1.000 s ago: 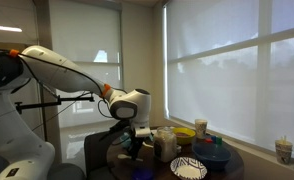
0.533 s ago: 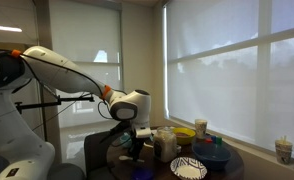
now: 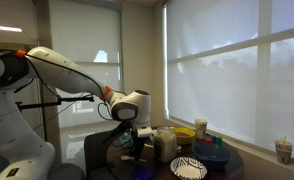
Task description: Remove the spoon from the glass jar and put it on the table
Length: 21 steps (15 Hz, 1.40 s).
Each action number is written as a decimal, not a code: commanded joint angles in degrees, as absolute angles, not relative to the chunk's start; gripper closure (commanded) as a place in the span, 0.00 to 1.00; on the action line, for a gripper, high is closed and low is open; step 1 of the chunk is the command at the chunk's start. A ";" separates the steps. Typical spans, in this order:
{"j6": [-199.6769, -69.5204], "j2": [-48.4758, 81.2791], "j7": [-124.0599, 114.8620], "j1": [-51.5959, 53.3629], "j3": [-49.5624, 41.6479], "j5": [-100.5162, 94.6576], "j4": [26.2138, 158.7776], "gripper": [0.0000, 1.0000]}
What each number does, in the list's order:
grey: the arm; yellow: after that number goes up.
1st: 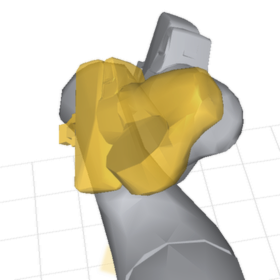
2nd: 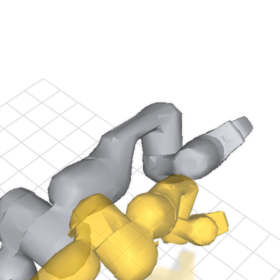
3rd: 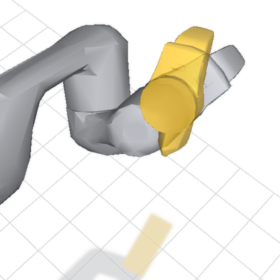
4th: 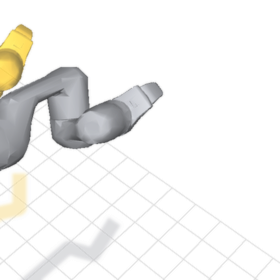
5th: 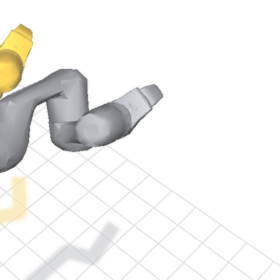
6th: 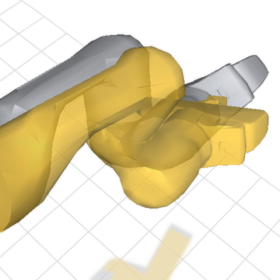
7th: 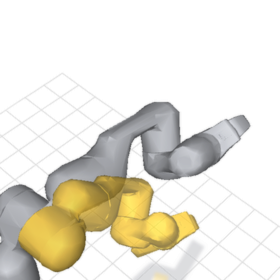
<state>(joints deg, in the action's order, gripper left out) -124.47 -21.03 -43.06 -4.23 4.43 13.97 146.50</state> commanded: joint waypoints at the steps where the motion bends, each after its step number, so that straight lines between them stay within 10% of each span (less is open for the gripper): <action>1: -125.08 -18.86 -43.76 -3.68 5.57 11.88 145.03 0.97; 5: -124.90 -17.76 -43.56 -3.19 6.10 11.42 144.28 0.97; 7: -124.47 -17.22 -42.81 -2.82 6.19 10.85 143.68 0.60; 17: -117.95 -20.17 -41.34 -0.45 7.40 8.32 136.52 0.04; 21: -110.67 -22.58 -40.97 -0.21 7.58 7.67 130.11 0.00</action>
